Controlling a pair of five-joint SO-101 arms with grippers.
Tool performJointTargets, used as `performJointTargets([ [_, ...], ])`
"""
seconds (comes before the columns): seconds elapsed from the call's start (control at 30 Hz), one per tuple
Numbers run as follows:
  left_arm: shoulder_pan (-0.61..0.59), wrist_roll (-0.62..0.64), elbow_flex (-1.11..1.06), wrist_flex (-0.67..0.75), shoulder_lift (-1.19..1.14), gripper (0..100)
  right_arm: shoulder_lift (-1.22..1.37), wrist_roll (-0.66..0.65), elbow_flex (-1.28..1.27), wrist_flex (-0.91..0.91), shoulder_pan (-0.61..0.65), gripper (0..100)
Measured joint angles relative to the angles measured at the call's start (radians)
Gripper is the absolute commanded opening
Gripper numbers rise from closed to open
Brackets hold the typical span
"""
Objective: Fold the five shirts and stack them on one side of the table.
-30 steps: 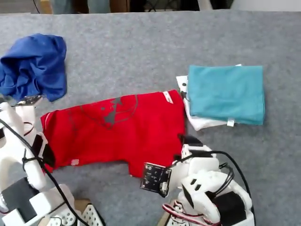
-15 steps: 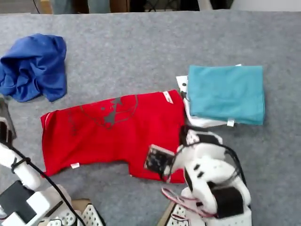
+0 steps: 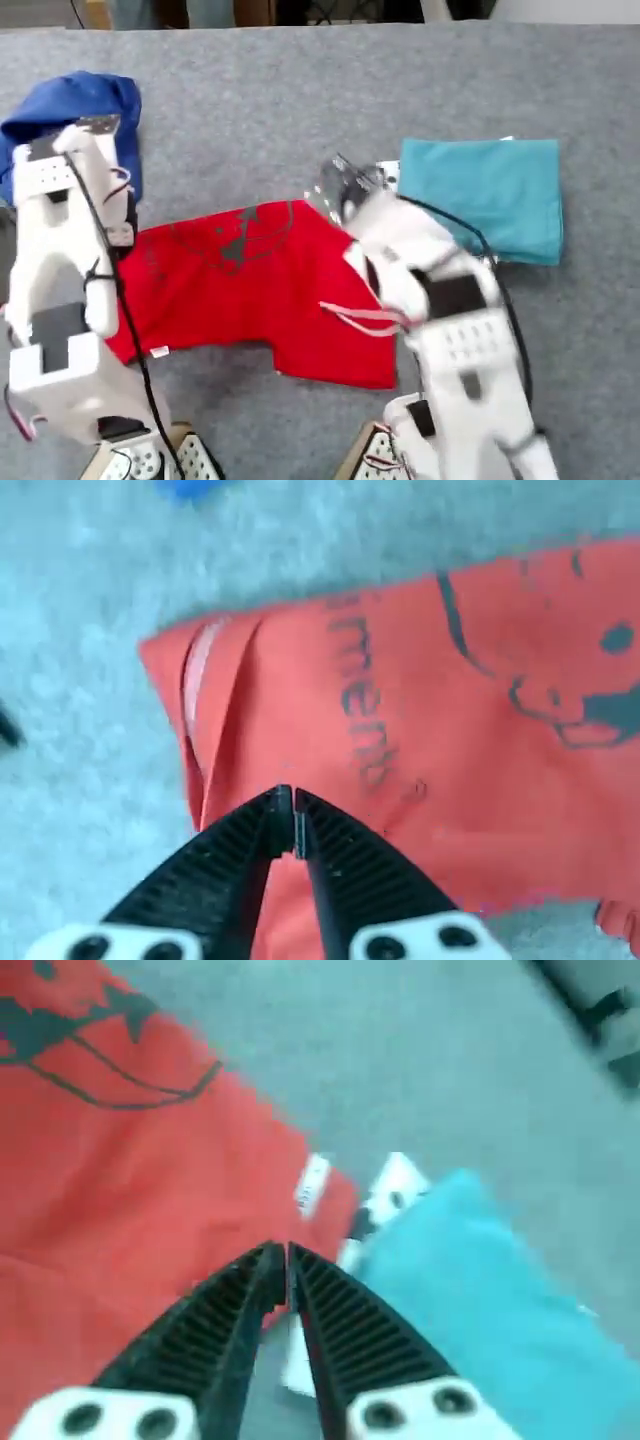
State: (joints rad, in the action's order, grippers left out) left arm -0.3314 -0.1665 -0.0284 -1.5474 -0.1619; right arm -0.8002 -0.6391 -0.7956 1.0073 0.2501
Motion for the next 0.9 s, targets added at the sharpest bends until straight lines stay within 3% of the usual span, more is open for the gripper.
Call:
performJointTargets([
  [0.2, 0.003, 0.008, 0.133, 0.017, -0.172, 3, 0.391, 0.192, 0.178, -0.086, 0.066, 1.5],
  [0.4, -0.003, 0.135, 0.290, 0.018, -0.370, 3, 0.695, 0.350, 0.308, -0.206, 0.075, 1.5],
  [0.9, -0.143, 0.192, 0.586, 0.008, -0.614, 3, 1.142, 0.377, 0.483, -0.281, 0.000, 1.4],
])
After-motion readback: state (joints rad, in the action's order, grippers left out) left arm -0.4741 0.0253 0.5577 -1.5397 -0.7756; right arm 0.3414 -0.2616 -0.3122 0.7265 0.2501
